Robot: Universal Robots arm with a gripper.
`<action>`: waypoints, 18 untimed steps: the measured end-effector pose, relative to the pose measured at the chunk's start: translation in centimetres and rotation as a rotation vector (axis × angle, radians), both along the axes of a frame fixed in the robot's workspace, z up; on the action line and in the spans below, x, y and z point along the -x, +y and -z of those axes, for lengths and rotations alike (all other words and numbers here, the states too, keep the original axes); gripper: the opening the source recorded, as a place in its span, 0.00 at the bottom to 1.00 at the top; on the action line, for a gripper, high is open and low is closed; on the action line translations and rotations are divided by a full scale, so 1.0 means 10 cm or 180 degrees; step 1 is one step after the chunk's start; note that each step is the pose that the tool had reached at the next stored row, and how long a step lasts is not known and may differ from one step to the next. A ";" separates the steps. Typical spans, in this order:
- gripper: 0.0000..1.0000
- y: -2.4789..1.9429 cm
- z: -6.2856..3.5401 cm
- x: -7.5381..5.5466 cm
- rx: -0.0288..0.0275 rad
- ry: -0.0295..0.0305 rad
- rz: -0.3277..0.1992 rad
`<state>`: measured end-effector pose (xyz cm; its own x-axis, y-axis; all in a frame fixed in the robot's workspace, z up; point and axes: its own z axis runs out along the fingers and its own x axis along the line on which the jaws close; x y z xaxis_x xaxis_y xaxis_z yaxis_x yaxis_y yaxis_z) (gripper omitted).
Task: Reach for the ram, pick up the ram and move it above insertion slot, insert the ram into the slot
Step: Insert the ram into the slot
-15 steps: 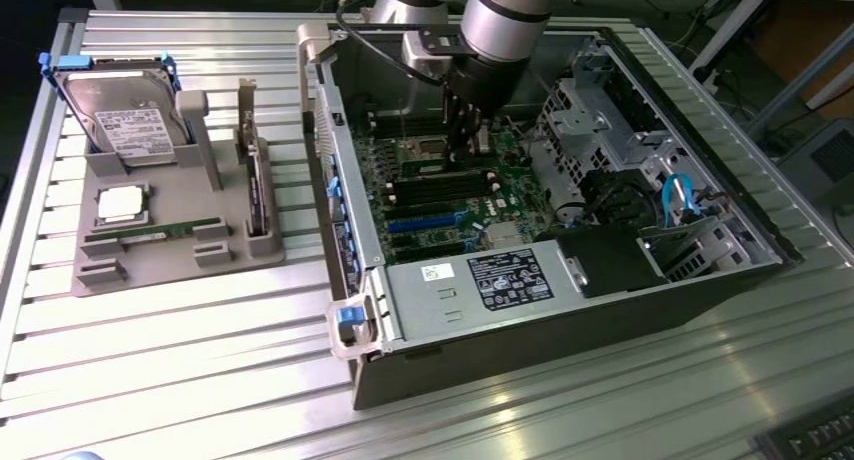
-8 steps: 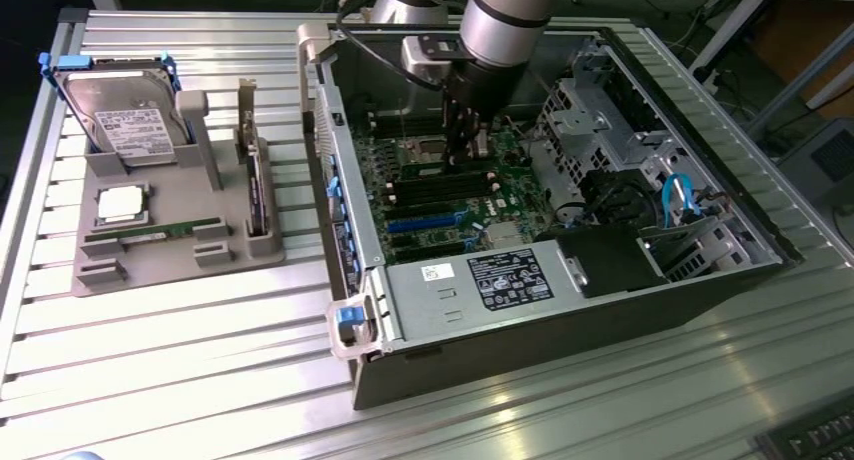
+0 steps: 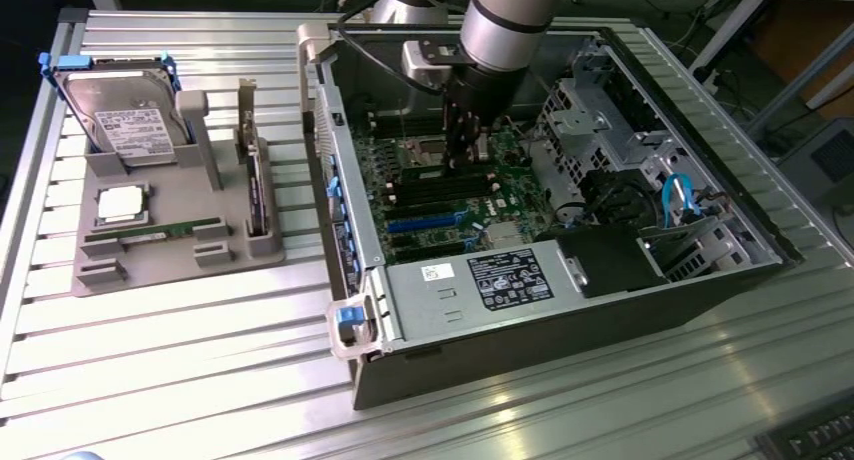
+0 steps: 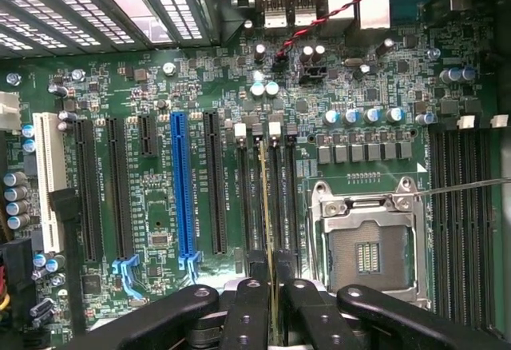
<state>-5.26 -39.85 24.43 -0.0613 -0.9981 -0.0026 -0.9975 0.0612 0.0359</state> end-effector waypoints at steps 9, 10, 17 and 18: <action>0.14 -0.039 0.009 0.00 0.0000 0.0000 0.0000; 0.14 -0.043 0.013 0.00 0.0000 0.0000 0.0000; 0.14 -0.046 0.081 0.00 0.0000 0.0000 0.0001; 0.14 -0.046 0.086 0.00 0.0001 0.0000 0.0001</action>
<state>-5.26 -40.31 23.57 -0.0616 -0.9981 -0.0024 -0.9975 0.0615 0.0360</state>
